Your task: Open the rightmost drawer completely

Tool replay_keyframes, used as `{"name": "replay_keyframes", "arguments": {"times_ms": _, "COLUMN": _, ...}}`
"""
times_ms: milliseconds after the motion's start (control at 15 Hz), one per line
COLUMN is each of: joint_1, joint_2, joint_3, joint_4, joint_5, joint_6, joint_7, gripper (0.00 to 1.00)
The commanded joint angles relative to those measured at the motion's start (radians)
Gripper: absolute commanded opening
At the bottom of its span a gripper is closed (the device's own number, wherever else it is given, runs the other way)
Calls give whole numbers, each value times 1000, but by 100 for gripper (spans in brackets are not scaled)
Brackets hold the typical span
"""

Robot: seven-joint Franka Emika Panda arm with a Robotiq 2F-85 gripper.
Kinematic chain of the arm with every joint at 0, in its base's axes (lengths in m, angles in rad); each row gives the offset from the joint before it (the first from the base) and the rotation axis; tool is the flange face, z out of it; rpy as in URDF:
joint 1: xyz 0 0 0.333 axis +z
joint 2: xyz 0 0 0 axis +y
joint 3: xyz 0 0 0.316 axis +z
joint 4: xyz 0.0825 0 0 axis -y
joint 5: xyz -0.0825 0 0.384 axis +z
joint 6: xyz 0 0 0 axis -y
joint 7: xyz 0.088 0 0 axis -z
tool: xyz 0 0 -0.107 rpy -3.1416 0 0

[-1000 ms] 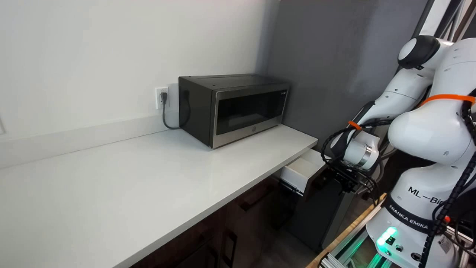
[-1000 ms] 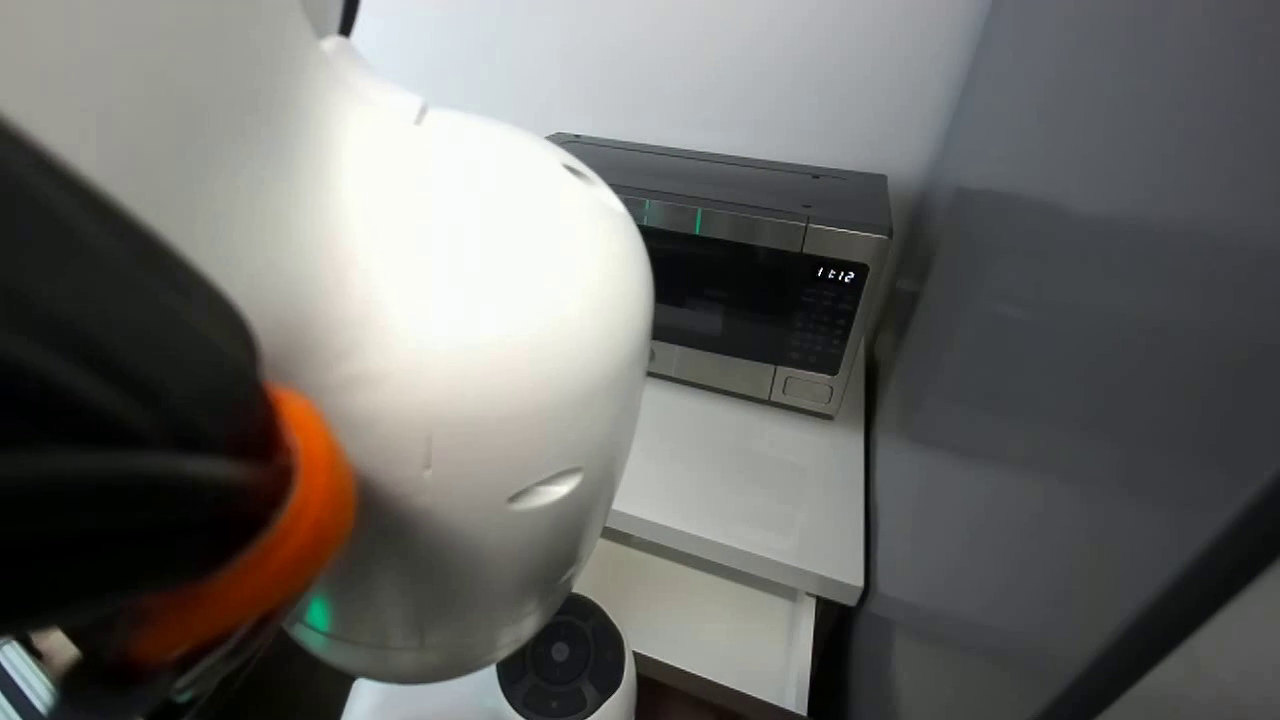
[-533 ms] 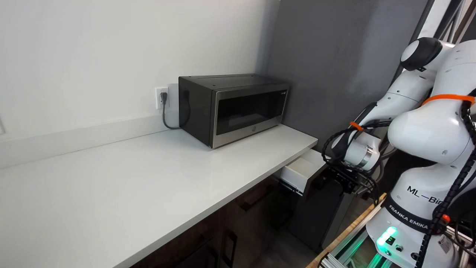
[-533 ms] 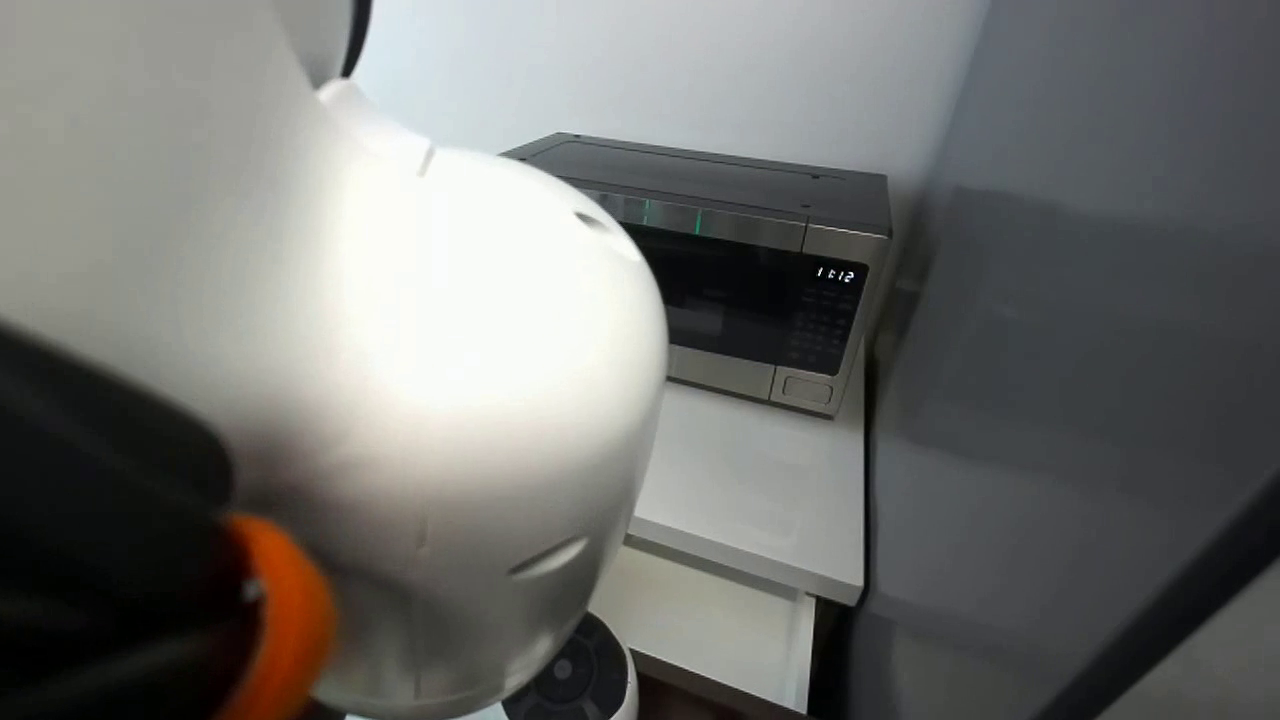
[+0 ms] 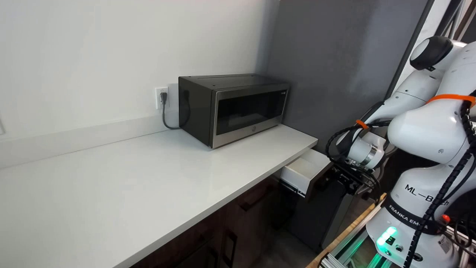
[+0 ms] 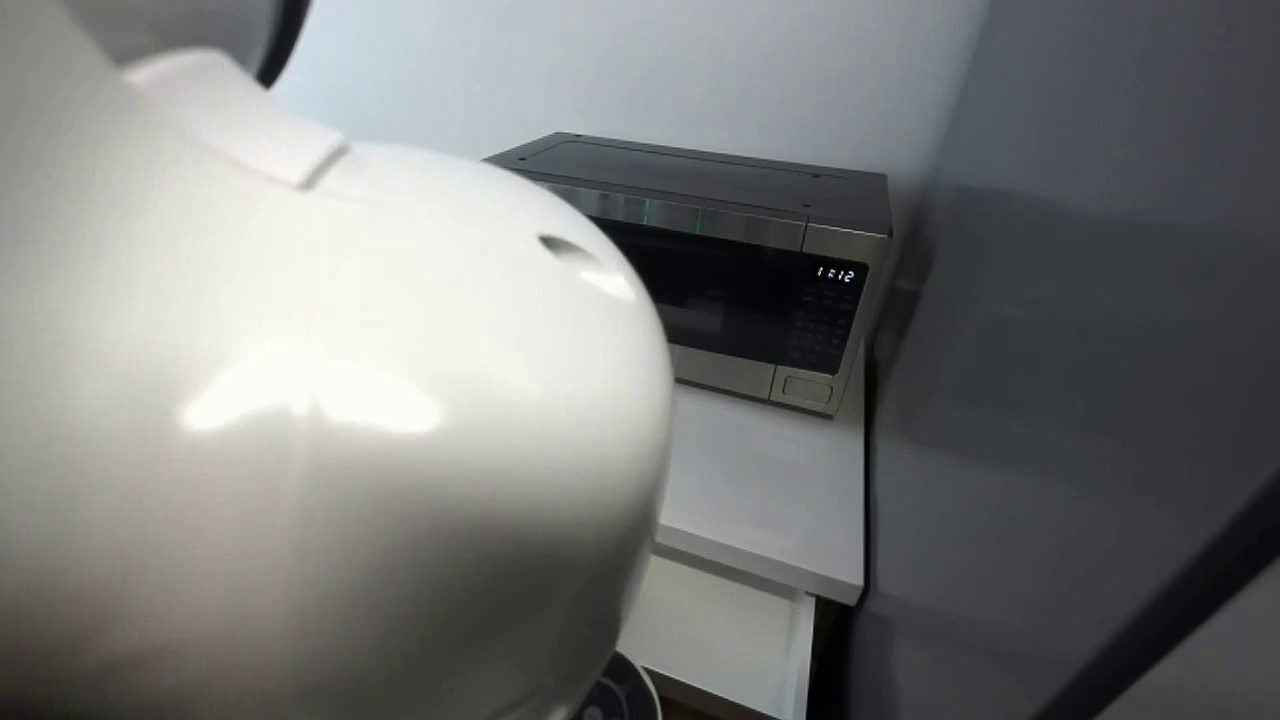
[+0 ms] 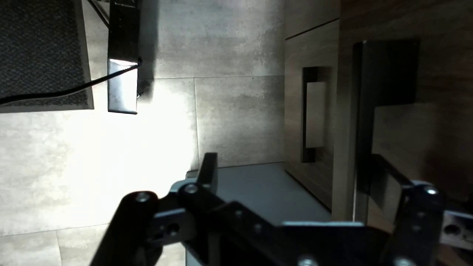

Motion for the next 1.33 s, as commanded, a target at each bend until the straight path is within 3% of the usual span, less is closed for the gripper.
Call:
{"name": "replay_keyframes", "arguments": {"times_ms": 0, "joint_1": -123, "joint_2": -122, "joint_3": 80, "joint_4": -23, "joint_5": 28, "joint_6": -41, "joint_7": 20, "gripper": 100}}
{"name": "replay_keyframes", "arguments": {"times_ms": 333, "joint_1": -181, "joint_2": -186, "joint_3": 165, "joint_4": -2, "joint_5": 43, "joint_6": -24, "joint_7": 46, "gripper": 100}}
{"name": "replay_keyframes", "arguments": {"times_ms": 933, "joint_1": -185, "joint_2": -264, "joint_3": 242, "joint_4": -22, "joint_5": 59, "joint_6": -77, "joint_7": 47, "gripper": 100}}
{"name": "replay_keyframes", "arguments": {"times_ms": 1133, "joint_1": -186, "joint_2": -324, "joint_3": 264, "joint_4": -31, "joint_5": 74, "joint_6": -145, "joint_7": 19, "gripper": 100}}
{"name": "replay_keyframes", "arguments": {"times_ms": 1267, "joint_1": -151, "joint_2": -384, "joint_3": 248, "joint_4": -41, "joint_5": 87, "joint_6": -193, "joint_7": -15, "gripper": 100}}
